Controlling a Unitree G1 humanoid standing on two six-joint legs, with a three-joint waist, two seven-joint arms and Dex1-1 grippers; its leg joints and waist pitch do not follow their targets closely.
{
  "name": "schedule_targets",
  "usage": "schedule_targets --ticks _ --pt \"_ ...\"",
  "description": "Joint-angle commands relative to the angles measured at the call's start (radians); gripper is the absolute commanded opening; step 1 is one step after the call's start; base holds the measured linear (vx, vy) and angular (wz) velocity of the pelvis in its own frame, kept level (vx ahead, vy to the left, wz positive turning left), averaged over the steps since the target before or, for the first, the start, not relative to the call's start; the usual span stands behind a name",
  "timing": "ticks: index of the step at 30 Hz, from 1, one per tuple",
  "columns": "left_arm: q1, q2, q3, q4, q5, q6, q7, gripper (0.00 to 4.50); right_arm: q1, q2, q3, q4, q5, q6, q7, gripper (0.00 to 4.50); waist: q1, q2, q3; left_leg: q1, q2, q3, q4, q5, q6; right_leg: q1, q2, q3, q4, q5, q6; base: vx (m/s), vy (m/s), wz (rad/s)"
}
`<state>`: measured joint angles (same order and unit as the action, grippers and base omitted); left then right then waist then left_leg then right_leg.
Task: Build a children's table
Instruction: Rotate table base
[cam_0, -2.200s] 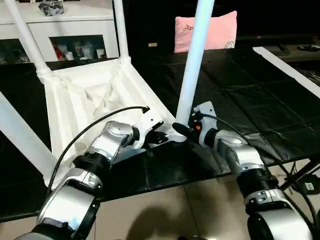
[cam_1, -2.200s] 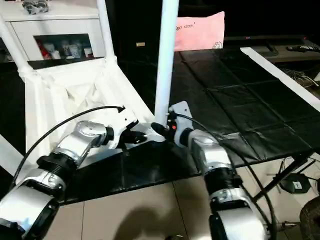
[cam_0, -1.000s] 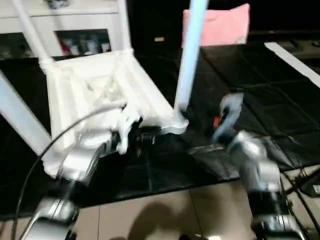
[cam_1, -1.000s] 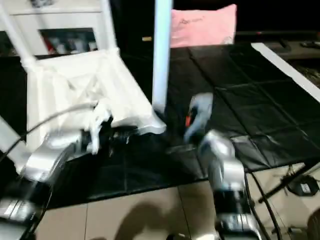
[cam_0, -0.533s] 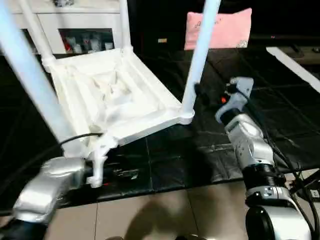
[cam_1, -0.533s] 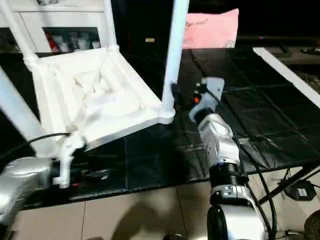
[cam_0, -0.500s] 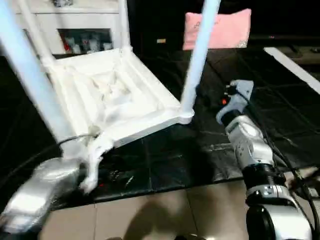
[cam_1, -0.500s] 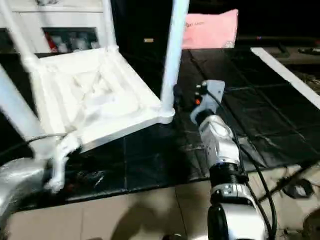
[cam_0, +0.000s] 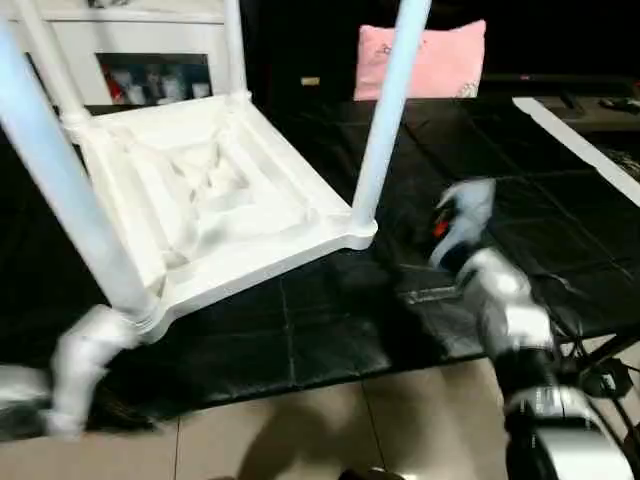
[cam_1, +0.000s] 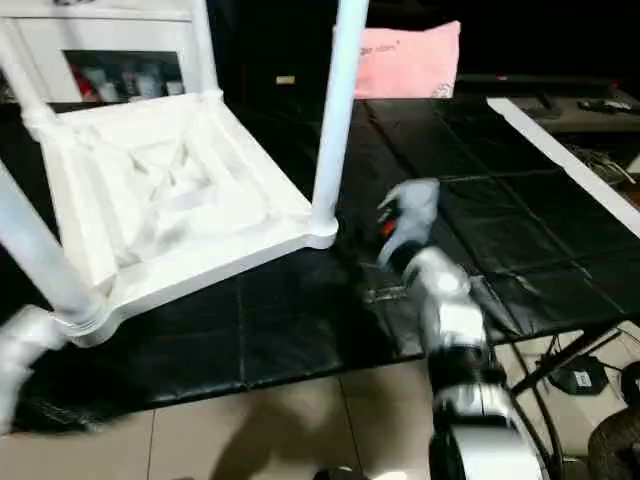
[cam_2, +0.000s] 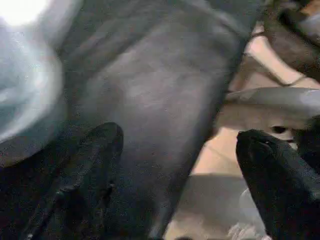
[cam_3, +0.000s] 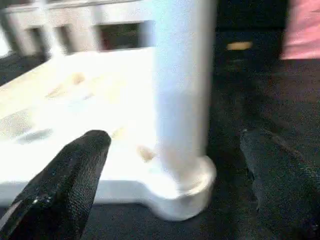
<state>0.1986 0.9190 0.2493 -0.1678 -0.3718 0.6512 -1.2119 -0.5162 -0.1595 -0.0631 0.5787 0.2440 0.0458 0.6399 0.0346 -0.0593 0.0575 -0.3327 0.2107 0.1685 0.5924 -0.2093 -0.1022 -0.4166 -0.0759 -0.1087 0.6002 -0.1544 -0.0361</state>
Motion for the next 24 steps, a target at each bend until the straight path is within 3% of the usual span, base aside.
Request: schedule_targets --ticks 1,6,10,12,14,16,17,20,22,23,24 --pt "0.001 0.046 0.073 0.027 -0.02 0.001 -0.019 4.33 0.027 -0.027 0.034 -0.057 0.008 0.025 0.064 4.5 0.001 0.028 -0.046 0.0 0.018 -0.004 -0.082 -0.282 0.039 0.047 -0.055 0.058 -0.082 -0.455 -0.114 0.0 0.0 0.0" --pt "-0.048 0.084 0.14 0.09 -0.031 -0.016 -0.018 4.45 0.062 -0.029 0.068 -0.085 -0.012 0.032 0.085 4.5 0.002 0.026 -0.047 0.001 0.016 -0.007 -0.083 -0.287 0.031 0.046 -0.056 0.064 -0.083 -0.469 -0.12 0.0 0.0 0.0" --pt "-0.159 0.056 0.15 0.156 -0.053 -0.068 0.02 4.45 0.059 -0.014 0.095 -0.054 -0.067 0.041 0.037 4.5 0.007 0.027 -0.05 0.006 0.014 -0.007 -0.082 -0.27 0.02 0.046 -0.056 0.066 -0.079 -0.425 -0.138 0.0 0.0 0.0" --pt "-0.178 0.045 0.146 0.163 -0.057 -0.07 0.027 4.45 0.053 -0.01 0.097 -0.038 -0.08 0.042 0.02 4.5 0.008 0.027 -0.053 0.002 0.017 -0.007 -0.083 -0.255 0.01 0.05 -0.058 0.068 -0.071 -0.379 -0.154 0.0 0.0 0.0" --pt "-0.243 -0.011 0.114 0.16 -0.082 -0.067 0.044 4.45 0.03 0.005 0.11 0.02 -0.121 0.056 -0.051 4.5 0.008 0.023 -0.055 0.001 0.015 -0.006 -0.083 -0.237 0.004 0.051 -0.058 0.069 -0.067 -0.363 -0.16 0.0 0.0 0.0" --pt "-0.284 -0.051 0.078 0.143 -0.089 -0.064 0.061 4.45 0.019 0.011 0.126 0.05 -0.15 0.065 -0.093 4.5 0.013 0.028 -0.059 0.01 0.015 -0.002 -0.079 -0.216 -0.009 0.047 -0.058 0.071 -0.064 -0.307 -0.188 0.0 0.0 0.0" --pt "-0.321 -0.086 0.034 0.142 -0.072 -0.075 0.083 4.45 0.013 0.012 0.149 0.068 -0.173 0.072 -0.113 4.5 0.013 0.027 -0.058 0.004 0.014 -0.001 -0.079 -0.212 -0.013 0.051 -0.056 0.071 -0.058 -0.282 -0.197 0.0 0.0 0.0" --pt "-0.371 -0.137 -0.019 0.131 -0.064 -0.079 0.105 4.45 -0.003 0.021 0.164 0.108 -0.202 0.062 -0.149 4.5 0.018 0.02 -0.062 -0.003 0.013 -0.002 -0.076 -0.209 -0.013 0.059 -0.06 0.074 -0.055 -0.291 -0.181 0.0 0.0 0.0" --pt "-0.401 -0.172 -0.044 0.113 -0.087 -0.069 0.11 4.45 -0.018 0.031 0.161 0.138 -0.21 0.058 -0.178 4.5 0.022 0.023 -0.061 0.003 0.013 0.001 -0.073 -0.211 -0.016 0.053 -0.058 0.074 -0.058 -0.297 -0.182 0.0 0.0 0.0" --pt "-0.425 -0.203 -0.062 0.092 -0.114 -0.051 0.114 4.45 -0.031 0.038 0.16 0.166 -0.218 0.052 -0.202 4.5 0.022 0.024 -0.062 0.0 0.015 0.0 -0.075 -0.21 -0.021 0.056 -0.059 0.074 -0.055 -0.301 -0.179 0.0 0.0 0.0" --pt "-0.457 -0.247 -0.087 0.066 -0.143 -0.03 0.12 4.45 -0.053 0.048 0.159 0.212 -0.235 0.042 -0.24 4.5 0.027 0.028 -0.063 0.008 0.015 0.002 -0.073 -0.216 -0.028 0.05 -0.059 0.073 -0.057 -0.296 -0.183 0.0 0.0 0.0"
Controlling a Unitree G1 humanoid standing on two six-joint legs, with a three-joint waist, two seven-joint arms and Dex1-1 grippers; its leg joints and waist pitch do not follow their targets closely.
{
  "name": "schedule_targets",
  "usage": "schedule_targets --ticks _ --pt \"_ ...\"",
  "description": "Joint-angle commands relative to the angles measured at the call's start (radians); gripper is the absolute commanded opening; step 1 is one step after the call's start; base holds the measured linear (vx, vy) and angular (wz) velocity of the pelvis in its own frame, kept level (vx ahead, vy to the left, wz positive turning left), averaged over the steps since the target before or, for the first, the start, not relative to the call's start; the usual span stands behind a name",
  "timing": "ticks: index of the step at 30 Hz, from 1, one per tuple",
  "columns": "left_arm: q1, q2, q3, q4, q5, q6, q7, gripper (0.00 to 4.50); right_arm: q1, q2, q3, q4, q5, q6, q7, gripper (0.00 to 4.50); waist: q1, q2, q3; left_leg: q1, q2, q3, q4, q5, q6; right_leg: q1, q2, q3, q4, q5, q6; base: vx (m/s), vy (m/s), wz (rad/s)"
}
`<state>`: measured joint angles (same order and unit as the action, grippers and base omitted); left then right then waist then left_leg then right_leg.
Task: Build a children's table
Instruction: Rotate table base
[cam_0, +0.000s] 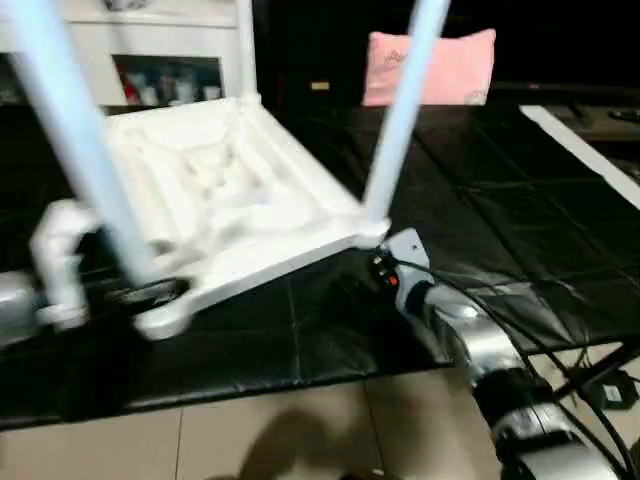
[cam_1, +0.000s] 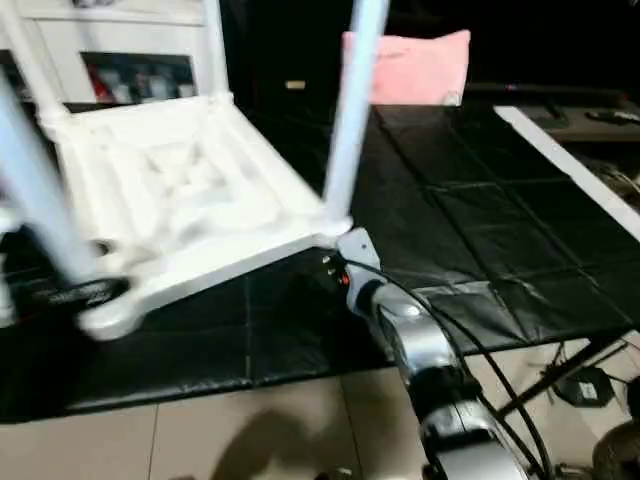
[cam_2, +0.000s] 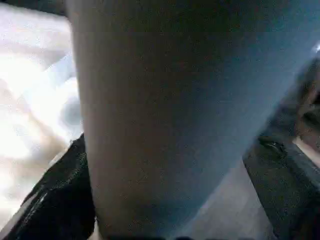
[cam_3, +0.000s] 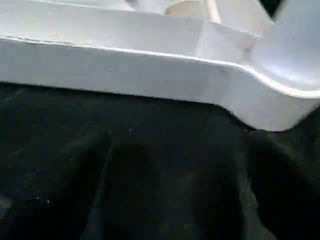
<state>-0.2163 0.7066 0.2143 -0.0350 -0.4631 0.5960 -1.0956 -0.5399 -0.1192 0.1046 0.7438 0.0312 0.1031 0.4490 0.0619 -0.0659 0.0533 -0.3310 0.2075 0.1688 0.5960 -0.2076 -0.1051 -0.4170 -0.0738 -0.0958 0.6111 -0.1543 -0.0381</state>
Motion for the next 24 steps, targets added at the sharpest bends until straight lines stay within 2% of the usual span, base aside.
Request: schedule_targets --ticks 1,2,3,5,6,8,10,11,12,14,17,18,19,20,23,24 --pt "-0.045 -0.039 -0.054 -0.069 -0.054 0.027 0.004 4.45 -0.032 0.008 -0.008 0.051 -0.023 -0.016 -0.053 4.5 -0.001 0.034 -0.059 0.006 0.018 0.003 -0.076 -0.218 -0.029 0.05 -0.06 0.061 -0.065 -0.282 -0.187 0.0 0.0 0.0" --pt "-0.077 -0.086 -0.088 -0.096 -0.081 0.058 0.006 4.45 -0.059 0.021 -0.012 0.104 -0.036 -0.029 -0.09 4.5 0.002 0.037 -0.061 0.003 0.018 0.002 -0.076 -0.212 -0.033 0.054 -0.059 0.061 -0.06 -0.249 -0.195 0.0 0.0 0.0" --pt "-0.078 -0.088 -0.09 -0.097 -0.083 0.059 0.007 4.45 -0.06 0.021 -0.012 0.107 -0.036 -0.03 -0.092 4.5 -0.002 0.033 -0.06 -0.003 0.016 0.001 -0.076 -0.216 -0.036 0.056 -0.057 0.059 -0.059 -0.254 -0.194 0.0 0.0 0.0" --pt "-0.109 -0.14 -0.135 -0.124 -0.114 0.086 0.013 4.45 -0.089 0.035 -0.013 0.151 -0.038 -0.041 -0.118 4.5 -0.002 0.034 -0.062 -0.007 0.016 0.0 -0.075 -0.213 -0.036 0.061 -0.06 0.06 -0.058 -0.265 -0.181 0.0 0.0 0.0" --pt "-0.123 -0.166 -0.155 -0.135 -0.13 0.098 0.016 4.45 -0.103 0.042 -0.014 0.168 -0.037 -0.046 -0.126 4.5 -0.001 0.036 -0.063 -0.003 0.015 0.002 -0.072 -0.209 -0.036 0.059 -0.058 0.059 -0.059 -0.259 -0.178 0.0 0.0 0.0" --pt "-0.162 -0.254 -0.216 -0.162 -0.173 0.131 0.025 4.45 -0.137 0.066 -0.014 0.197 -0.033 -0.058 -0.123 4.5 -0.003 0.035 -0.064 -0.009 0.014 0.003 -0.071 -0.187 -0.033 0.063 -0.057 0.059 -0.056 -0.228 -0.181 0.0 0.0 0.0" --pt "-0.173 -0.278 -0.229 -0.163 -0.178 0.136 0.029 4.45 -0.144 0.073 -0.012 0.202 -0.033 -0.06 -0.119 4.5 -0.006 0.036 -0.065 -0.013 0.014 0.003 -0.07 -0.18 -0.028 0.066 -0.057 0.06 -0.056 -0.217 -0.182 0.0 0.0 0.0" --pt "-0.193 -0.322 -0.248 -0.155 -0.184 0.14 0.044 4.45 -0.158 0.088 -0.011 0.216 -0.031 -0.063 -0.112 4.5 -0.008 0.035 -0.066 -0.018 0.014 0.0 -0.07 -0.166 -0.027 0.072 -0.057 0.059 -0.052 -0.202 -0.18 0.0 0.0 0.0" --pt "-0.193 -0.322 -0.248 -0.155 -0.184 0.14 0.044 4.45 -0.158 0.088 -0.011 0.216 -0.031 -0.063 -0.112 4.5 -0.013 0.032 -0.068 -0.018 0.012 0.002 -0.068 -0.158 -0.022 0.072 -0.056 0.059 -0.053 -0.193 -0.179 0.0 0.0 0.0" --pt "-0.224 -0.385 -0.269 -0.133 -0.186 0.136 0.077 4.45 -0.174 0.105 -0.015 0.235 -0.026 -0.078 -0.104 4.5 -0.022 0.029 -0.068 -0.021 0.011 0.002 -0.066 -0.15 -0.014 0.074 -0.056 0.058 -0.053 -0.185 -0.184 0.0 0.0 0.0" --pt "-0.268 -0.469 -0.31 -0.085 -0.136 0.085 0.133 4.45 -0.191 0.123 -0.015 0.263 -0.023 -0.096 -0.106 4.5 -0.027 0.029 -0.067 -0.021 0.011 0.003 -0.063 -0.156 0.001 0.073 -0.056 0.058 -0.061 -0.221 -0.177 0.0 0.0 0.0" --pt "-0.269 -0.471 -0.31 -0.084 -0.134 0.084 0.134 4.45 -0.191 0.123 -0.015 0.264 -0.023 -0.097 -0.106 4.5 -0.027 0.028 -0.066 -0.021 0.012 0.002 -0.064 -0.161 0.003 0.072 -0.056 0.057 -0.064 -0.236 -0.174 0.0 0.0 0.0" --pt "-0.282 -0.492 -0.323 -0.056 -0.097 0.05 0.159 4.45 -0.196 0.123 -0.011 0.277 -0.031 -0.105 -0.117 4.5 -0.028 0.027 -0.066 -0.021 0.013 0.001 -0.064 -0.168 0.005 0.073 -0.056 0.056 -0.065 -0.257 -0.167 0.0 0.0 0.0" --pt "-0.285 -0.496 -0.324 -0.048 -0.089 0.042 0.164 4.45 -0.196 0.123 -0.01 0.278 -0.033 -0.106 -0.12 4.5 -0.029 0.029 -0.066 -0.021 0.012 0.001 -0.064 -0.171 0.005 0.071 -0.054 0.056 -0.069 -0.27 -0.159 0.0 0.0 0.0" --pt "-0.34 -0.538 -0.295 0.078 -0.001 -0.081 0.26 4.45 -0.196 0.104 -0.039 0.303 -0.033 -0.125 -0.134 4.5 -0.028 0.029 -0.065 -0.017 0.012 0.003 -0.062 -0.184 0.007 0.068 -0.051 0.055 -0.076 -0.3 -0.142 0.0 0.0 0.0" --pt "-0.34 -0.538 -0.295 0.078 -0.001 -0.081 0.26 4.45 -0.196 0.104 -0.039 0.303 -0.033 -0.125 -0.134 4.5 -0.026 0.029 -0.064 -0.017 0.01 0.005 -0.061 -0.188 0.009 0.067 -0.048 0.054 -0.079 -0.31 -0.136 0.0 0.0 0.0"
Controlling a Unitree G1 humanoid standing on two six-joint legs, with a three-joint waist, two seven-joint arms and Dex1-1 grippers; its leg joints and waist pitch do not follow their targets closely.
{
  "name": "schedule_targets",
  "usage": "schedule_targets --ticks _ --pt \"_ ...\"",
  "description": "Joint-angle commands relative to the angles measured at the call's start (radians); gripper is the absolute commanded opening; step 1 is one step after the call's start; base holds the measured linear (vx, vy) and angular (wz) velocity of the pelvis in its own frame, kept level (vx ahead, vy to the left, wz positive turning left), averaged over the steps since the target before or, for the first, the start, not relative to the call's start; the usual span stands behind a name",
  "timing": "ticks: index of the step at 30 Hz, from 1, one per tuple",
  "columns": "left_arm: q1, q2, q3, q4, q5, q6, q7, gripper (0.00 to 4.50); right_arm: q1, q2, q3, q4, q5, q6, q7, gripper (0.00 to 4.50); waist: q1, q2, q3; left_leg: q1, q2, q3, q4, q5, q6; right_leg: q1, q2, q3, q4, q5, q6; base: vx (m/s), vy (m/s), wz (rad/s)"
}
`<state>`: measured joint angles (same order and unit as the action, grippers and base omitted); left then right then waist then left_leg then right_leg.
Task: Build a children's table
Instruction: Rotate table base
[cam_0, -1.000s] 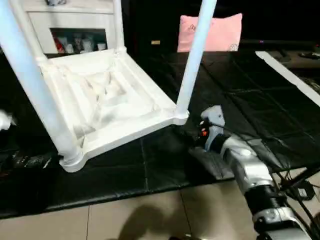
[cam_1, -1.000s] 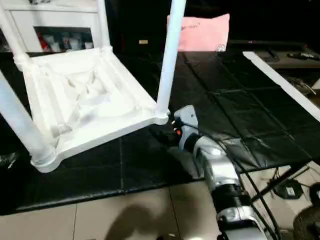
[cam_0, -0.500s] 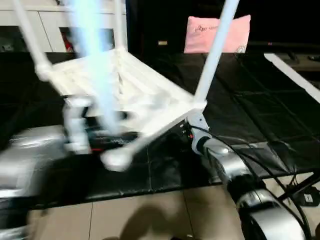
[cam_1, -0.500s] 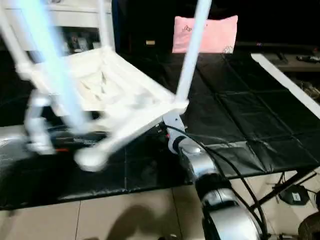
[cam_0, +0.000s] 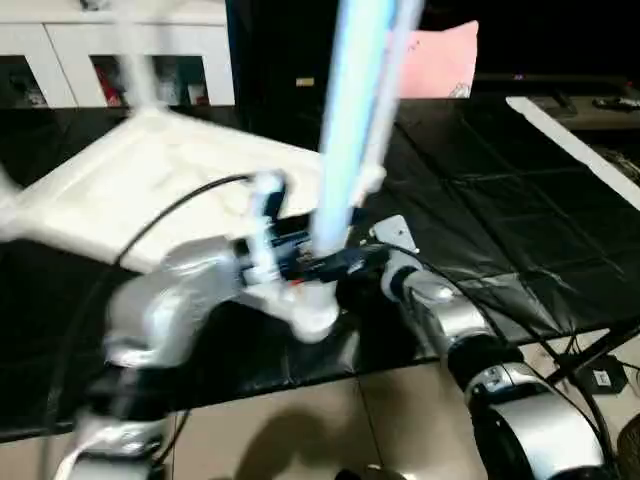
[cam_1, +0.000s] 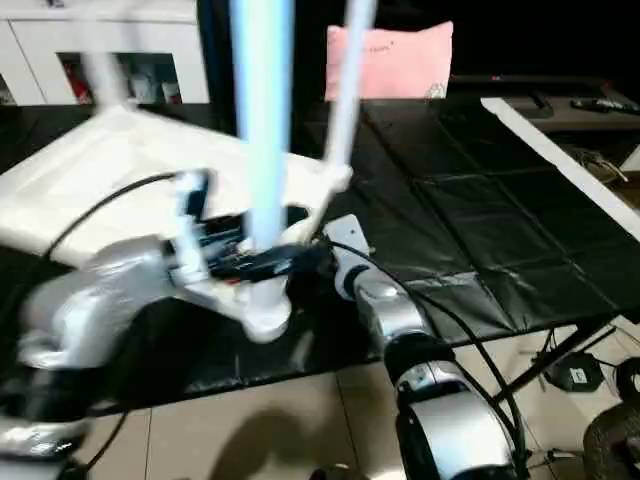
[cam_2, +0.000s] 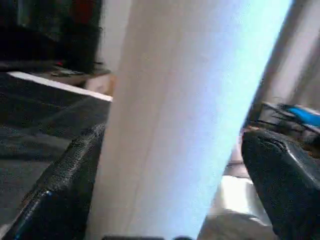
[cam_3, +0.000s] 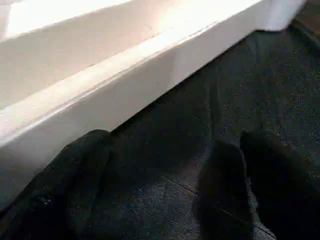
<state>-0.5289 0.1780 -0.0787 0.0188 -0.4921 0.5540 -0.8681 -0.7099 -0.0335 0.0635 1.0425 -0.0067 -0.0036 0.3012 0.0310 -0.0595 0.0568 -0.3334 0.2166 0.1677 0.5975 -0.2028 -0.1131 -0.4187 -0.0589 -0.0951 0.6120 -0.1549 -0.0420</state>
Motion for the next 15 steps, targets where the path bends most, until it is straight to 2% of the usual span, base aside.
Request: schedule_targets --ticks 1,2,4,6,7,8,9,11,12,13,14,15 --pt "-0.041 -0.02 0.013 0.046 0.032 -0.056 0.054 4.45 -0.023 0.012 -0.002 0.004 0.005 -0.019 0.014 4.5 0.005 0.02 -0.069 -0.015 0.002 0.004 -0.063 -0.194 0.016 0.071 -0.065 0.053 -0.078 -0.322 -0.125 0.0 0.0 0.0" --pt "-0.07 -0.036 0.031 0.089 0.052 -0.102 0.088 4.45 -0.012 -0.007 -0.013 0.004 0.008 -0.029 0.02 4.5 0.007 0.021 -0.068 -0.012 0.001 0.004 -0.063 -0.197 0.016 0.069 -0.063 0.051 -0.083 -0.341 -0.115 0.0 0.0 0.0" --pt "-0.085 -0.04 0.033 0.112 0.065 -0.126 0.099 4.45 -0.007 -0.017 -0.022 0.006 0.011 -0.033 0.021 4.5 0.008 0.022 -0.069 -0.013 0.002 0.004 -0.062 -0.192 0.019 0.069 -0.063 0.051 -0.08 -0.331 -0.119 0.0 0.0 0.0" --pt "-0.14 -0.054 0.035 0.205 0.116 -0.215 0.147 4.45 0.014 -0.057 -0.05 0.0 0.027 -0.039 0.019 4.5 0.012 0.023 -0.068 -0.011 0.0 0.006 -0.062 -0.194 0.031 0.066 -0.06 0.05 -0.087 -0.336 -0.113 0.0 0.0 0.0" --pt "-0.153 -0.059 0.041 0.227 0.121 -0.231 0.159 4.45 0.019 -0.066 -0.055 -0.004 0.03 -0.039 0.018 4.5 0.015 0.027 -0.07 -0.008 0.0 0.005 -0.06 -0.19 0.028 0.066 -0.061 0.051 -0.083 -0.327 -0.117 0.0 0.0 0.0" --pt "-0.167 -0.066 0.048 0.254 0.127 -0.253 0.17 4.45 0.023 -0.074 -0.061 -0.005 0.033 -0.041 0.017 4.5 0.018 0.023 -0.068 -0.006 0.0 0.008 -0.06 -0.191 0.036 0.062 -0.058 0.051 -0.086 -0.318 -0.123 0.0 0.0 0.0" --pt "-0.198 -0.076 0.063 0.317 0.139 -0.301 0.192 4.45 0.035 -0.091 -0.074 -0.017 0.041 -0.043 0.02 4.5 0.023 0.028 -0.07 -0.01 -0.001 0.006 -0.06 -0.185 0.036 0.069 -0.061 0.051 -0.081 -0.31 -0.129 0.0 0.0 0.0" --pt "-0.223 -0.081 0.072 0.374 0.152 -0.349 0.211 4.45 0.049 -0.107 -0.085 -0.032 0.049 -0.043 0.021 4.5 0.027 0.023 -0.072 -0.012 -0.004 0.007 -0.059 -0.174 0.045 0.071 -0.06 0.049 -0.086 -0.316 -0.117 0.0 0.0 0.0" --pt "-0.254 -0.087 0.078 0.455 0.173 -0.412 0.236 4.45 0.068 -0.124 -0.101 -0.054 0.06 -0.044 0.024 4.5 0.029 0.02 -0.07 -0.014 -0.009 0.01 -0.058 -0.169 0.054 0.071 -0.057 0.048 -0.093 -0.328 -0.105 0.0 0.0 0.0" --pt "-0.262 -0.087 0.073 0.481 0.187 -0.435 0.246 4.45 0.075 -0.129 -0.106 -0.064 0.064 -0.042 0.024 4.5 0.031 0.02 -0.073 -0.012 -0.006 0.008 -0.057 -0.167 0.048 0.072 -0.06 0.049 -0.085 -0.325 -0.106 0.0 0.0 0.0" --pt "-0.275 -0.085 0.062 0.522 0.215 -0.47 0.264 4.45 0.086 -0.135 -0.113 -0.082 0.068 -0.039 0.025 4.5 0.03 0.016 -0.073 -0.021 -0.008 0.007 -0.058 -0.151 0.052 0.079 -0.059 0.048 -0.087 -0.324 -0.096 0.0 0.0 0.0" --pt "-0.279 -0.085 0.058 0.535 0.224 -0.481 0.269 4.45 0.09 -0.137 -0.115 -0.088 0.07 -0.038 0.025 4.5 0.031 0.019 -0.075 -0.021 -0.007 0.005 -0.057 -0.145 0.052 0.079 -0.062 0.048 -0.084 -0.321 -0.096 0.0 0.0 0.0"
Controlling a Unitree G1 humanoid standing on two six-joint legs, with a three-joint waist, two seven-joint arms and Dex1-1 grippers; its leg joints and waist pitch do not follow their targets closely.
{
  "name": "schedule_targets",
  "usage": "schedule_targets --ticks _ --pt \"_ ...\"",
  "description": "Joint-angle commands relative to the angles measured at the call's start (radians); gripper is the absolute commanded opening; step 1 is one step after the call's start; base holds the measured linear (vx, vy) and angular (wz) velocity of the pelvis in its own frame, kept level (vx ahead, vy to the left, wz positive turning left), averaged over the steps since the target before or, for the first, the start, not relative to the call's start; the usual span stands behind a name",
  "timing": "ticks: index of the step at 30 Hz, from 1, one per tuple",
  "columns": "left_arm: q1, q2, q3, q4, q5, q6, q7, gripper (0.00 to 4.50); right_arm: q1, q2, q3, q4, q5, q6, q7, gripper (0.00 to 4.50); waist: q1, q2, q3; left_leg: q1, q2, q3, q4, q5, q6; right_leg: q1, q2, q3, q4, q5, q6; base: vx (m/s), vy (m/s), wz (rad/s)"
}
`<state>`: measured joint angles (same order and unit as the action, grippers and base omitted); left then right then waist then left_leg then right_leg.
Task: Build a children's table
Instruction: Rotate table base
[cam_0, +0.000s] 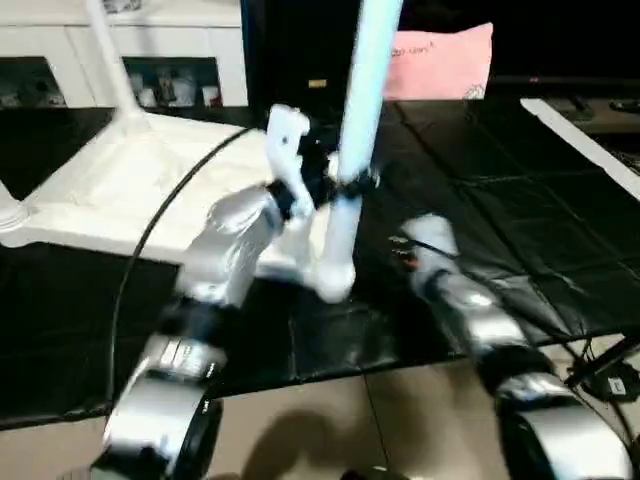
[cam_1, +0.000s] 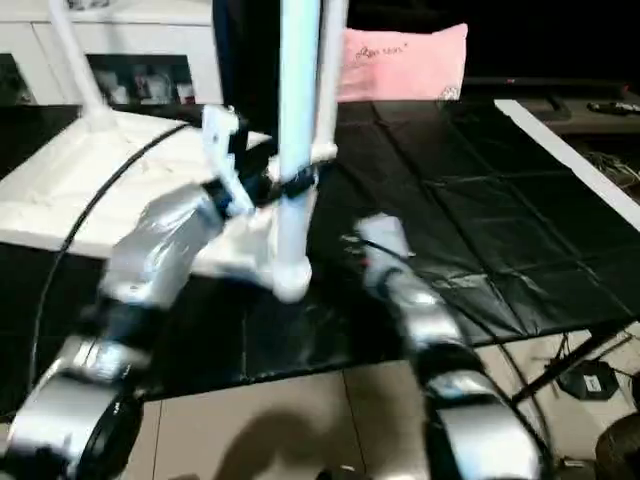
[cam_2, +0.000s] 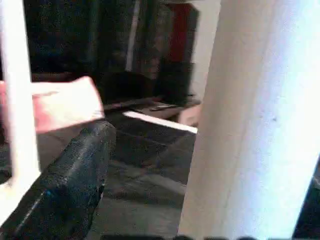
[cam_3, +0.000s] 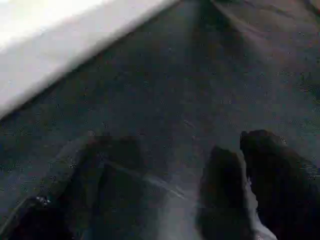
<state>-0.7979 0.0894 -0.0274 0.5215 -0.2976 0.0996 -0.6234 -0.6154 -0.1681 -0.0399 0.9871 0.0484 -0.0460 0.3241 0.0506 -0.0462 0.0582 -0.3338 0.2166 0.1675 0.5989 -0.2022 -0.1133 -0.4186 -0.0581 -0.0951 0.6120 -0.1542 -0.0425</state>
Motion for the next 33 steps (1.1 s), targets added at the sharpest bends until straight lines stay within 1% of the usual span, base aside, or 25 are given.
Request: schedule_targets --ticks 1,3,4,5,8,10,11,15,16,17,19,20,21,22,23,24,25,26,27,28,29,30,31,32,33 --pt "-0.025 0.003 -0.006 0.082 0.06 -0.065 0.043 4.45 0.014 -0.008 -0.02 -0.065 0.019 0.011 0.004 4.5 0.009 0.003 -0.077 -0.021 -0.008 0.006 -0.057 -0.138 0.058 0.078 -0.061 0.047 -0.086 -0.316 -0.091 0.0 0.0 0.0" --pt "-0.035 -0.002 -0.005 0.112 0.066 -0.087 0.047 4.45 0.027 -0.011 -0.023 -0.089 0.024 0.013 0.006 4.5 0.007 0.007 -0.078 -0.02 -0.009 0.006 -0.056 -0.132 0.065 0.078 -0.06 0.047 -0.086 -0.303 -0.097 0.0 0.0 0.0" --pt "-0.036 -0.014 0.003 0.119 0.056 -0.091 0.044 4.45 0.048 -0.012 -0.024 -0.132 0.029 0.017 0.01 4.5 0.006 0.021 -0.078 -0.02 -0.009 0.006 -0.056 -0.13 0.067 0.077 -0.061 0.047 -0.086 -0.286 -0.114 0.0 0.0 0.0" --pt "-0.04 -0.021 0.009 0.13 0.049 -0.1 0.039 4.45 0.06 -0.013 -0.024 -0.154 0.031 0.019 0.013 4.5 0.006 0.016 -0.078 -0.018 -0.008 0.007 -0.055 -0.132 0.075 0.078 -0.058 0.047 -0.085 -0.268 -0.123 0.0 0.0 0.0" --pt "0.004 -0.047 0.045 0.066 -0.049 -0.06 -0.058 4.45 0.107 -0.006 -0.031 -0.248 0.053 0.033 0.019 4.5 0.012 0.028 -0.078 -0.015 -0.003 0.007 -0.057 -0.138 0.08 0.077 -0.063 0.048 -0.082 -0.231 -0.174 0.0 0.0 0.0" --pt "0.051 -0.042 0.055 0.014 -0.092 -0.033 -0.102 4.45 0.131 -0.001 -0.033 -0.3 0.065 0.041 0.017 4.5 0.013 0.032 -0.076 -0.016 -0.001 0.007 -0.058 -0.149 0.078 0.078 -0.063 0.048 -0.081 -0.229 -0.186 0.0 0.0 0.0" --pt "0.084 -0.036 0.062 -0.022 -0.117 -0.009 -0.119 4.45 0.143 0.001 -0.035 -0.326 0.067 0.041 0.013 4.5 0.013 0.028 -0.075 -0.018 -0.001 0.007 -0.058 -0.154 0.082 0.082 -0.066 0.048 -0.081 -0.236 -0.19 0.0 0.0 0.0" --pt "0.174 -0.017 0.092 -0.109 -0.179 0.029 -0.136 4.45 0.179 -0.008 -0.032 -0.383 0.025 0.041 -0.048 4.5 0.011 0.035 -0.071 -0.017 -0.002 0.009 -0.058 -0.159 0.074 0.074 -0.063 0.045 -0.091 -0.326 -0.15 0.0 0.0 0.0" --pt "0.232 -0.004 0.104 -0.17 -0.209 0.054 -0.137 4.45 0.205 -0.013 -0.028 -0.434 0.046 0.086 -0.015 4.5 0.012 0.029 -0.07 -0.014 -0.001 0.009 -0.059 -0.171 0.071 0.071 -0.063 0.045 -0.091 -0.365 -0.129 0.0 0.0 0.0" --pt "0.277 0.011 0.096 -0.219 -0.213 0.07 -0.15 4.45 0.223 -0.007 -0.037 -0.468 0.054 0.088 -0.026 4.5 0.007 0.008 -0.067 -0.018 0.0 0.011 -0.06 -0.177 0.075 0.071 -0.061 0.045 -0.096 -0.388 -0.112 0.0 0.0 0.0" --pt "0.375 0.048 0.074 -0.323 -0.207 0.098 -0.17 4.45 0.254 0.007 -0.055 -0.529 0.083 0.109 -0.037 4.5 0.006 0.012 -0.067 -0.018 0.006 0.007 -0.064 -0.182 0.072 0.066 -0.067 0.046 -0.093 -0.426 -0.079 0.0 0.0 0.0" --pt "0.447 0.067 0.071 -0.398 -0.2 0.113 -0.16 4.45 0.278 0.017 -0.062 -0.582 0.13 0.135 -0.003 4.5 0.003 0.011 -0.066 -0.013 0.005 0.01 -0.064 -0.188 0.069 0.057 -0.062 0.045 -0.1 -0.446 -0.06 0.0 0.0 0.0" --pt "0.449 0.068 0.071 -0.399 -0.2 0.114 -0.159 4.45 0.279 0.017 -0.062 -0.583 0.131 0.135 -0.002 4.5 0.002 0.015 -0.064 -0.014 0.009 0.006 -0.068 -0.202 0.065 0.058 -0.066 0.046 -0.097 -0.454 -0.052 0.0 0.0 0.0" --pt "0.449 0.068 0.071 -0.399 -0.2 0.114 -0.159 4.45 0.279 0.017 -0.062 -0.583 0.131 0.135 -0.002 4.5 -0.001 0.018 -0.059 -0.008 0.003 0.011 -0.066 -0.221 0.06 0.048 -0.057 0.042 -0.109 -0.492 -0.035 0.0 0.0 0.0" --pt "0.499 0.064 0.102 -0.442 -0.168 0.108 -0.079 4.45 0.3 0.024 -0.064 -0.62 0.128 0.115 -0.022 4.5 0.001 0.011 -0.06 -0.006 0.004 0.01 -0.066 -0.225 0.053 0.049 -0.062 0.042 -0.109 -0.502 -0.028 0.0 0.0 0.0" --pt "0.511 0.065 0.11 -0.451 -0.157 0.111 -0.054 4.45 0.306 0.027 -0.065 -0.629 0.124 0.109 -0.033 4.5 0.001 -0.001 -0.061 -0.008 0.008 0.011 -0.066 -0.218 0.049 0.05 -0.061 0.044 -0.108 -0.488 -0.026 0.0 0.0 0.0" --pt "0.535 0.068 0.128 -0.46 -0.114 0.113 0.015 4.45 0.321 0.03 -0.064 -0.653 0.102 0.118 -0.072 4.5 0.002 0.002 -0.057 -0.01 0.006 0.01 -0.068 -0.218 0.05 0.048 -0.061 0.044 -0.107 -0.49 -0.022 0.0 0.0 0.0" --pt "0.569 0.077 0.146 -0.481 -0.082 0.131 0.078 4.45 0.347 0.035 -0.056 -0.696 0.094 0.157 -0.088 4.5 0.0 0.001 -0.052 -0.01 0.005 0.009 -0.071 -0.239 0.044 0.045 -0.058 0.039 -0.113 -0.535 0.0 0.0 0.0 0.0" --pt "0.583 0.081 0.152 -0.49 -0.074 0.137 0.094 4.45 0.359 0.037 -0.053 -0.714 0.097 0.168 -0.086 4.5 0.001 -0.004 -0.055 -0.012 0.002 0.008 -0.068 -0.236 0.036 0.049 -0.059 0.039 -0.114 -0.548 0.03 0.0 0.0 0.0" --pt "0.59 0.082 0.154 -0.496 -0.071 0.139 0.099 4.45 0.366 0.038 -0.05 -0.725 0.101 0.175 -0.08 4.5 -0.002 -0.002 -0.053 -0.012 -0.002 0.008 -0.069 -0.241 0.036 0.044 -0.057 0.038 -0.121 -0.567 0.052 0.0 0.0 0.0" --pt "0.619 0.089 0.157 -0.526 -0.047 0.151 0.136 4.45 0.394 0.051 -0.045 -0.779 0.119 0.214 -0.079 4.5 -0.003 -0.002 -0.055 -0.012 -0.002 0.006 -0.069 -0.246 0.034 0.045 -0.057 0.037 -0.121 -0.571 0.059 0.0 0.0 0.0" --pt "0.634 0.088 0.16 -0.539 -0.018 0.149 0.174 4.45 0.412 0.064 -0.045 -0.818 0.136 0.239 -0.085 4.5 0.0 0.004 -0.057 -0.009 0.003 0.003 -0.073 -0.25 0.033 0.045 -0.058 0.038 -0.122 -0.548 0.061 0.0 0.0 0.0" --pt "0.645 0.087 0.162 -0.553 0.008 0.153 0.214 4.45 0.425 0.075 -0.047 -0.851 0.153 0.265 -0.091 4.5 -0.004 0.001 -0.06 -0.013 0.006 0.001 -0.074 -0.241 0.034 0.048 -0.056 0.039 -0.117 -0.512 0.055 0.0 0.0 0.0" --pt "0.657 0.082 0.17 -0.563 0.034 0.15 0.256 4.45 0.437 0.086 -0.046 -0.881 0.171 0.293 -0.095 4.5 -0.002 0.006 -0.06 -0.015 0.009 -0.001 -0.078 -0.232 0.039 0.049 -0.056 0.039 -0.113 -0.468 0.042 0.0 0.0 0.0" --pt "0.668 0.076 0.178 -0.576 0.044 0.15 0.284 4.45 0.447 0.089 -0.044 -0.903 0.177 0.305 -0.096 4.5 -0.005 0.004 -0.063 -0.016 0.011 0.0 -0.078 -0.226 0.041 0.05 -0.055 0.04 -0.109 -0.432 0.024 0.0 0.0 0.0"
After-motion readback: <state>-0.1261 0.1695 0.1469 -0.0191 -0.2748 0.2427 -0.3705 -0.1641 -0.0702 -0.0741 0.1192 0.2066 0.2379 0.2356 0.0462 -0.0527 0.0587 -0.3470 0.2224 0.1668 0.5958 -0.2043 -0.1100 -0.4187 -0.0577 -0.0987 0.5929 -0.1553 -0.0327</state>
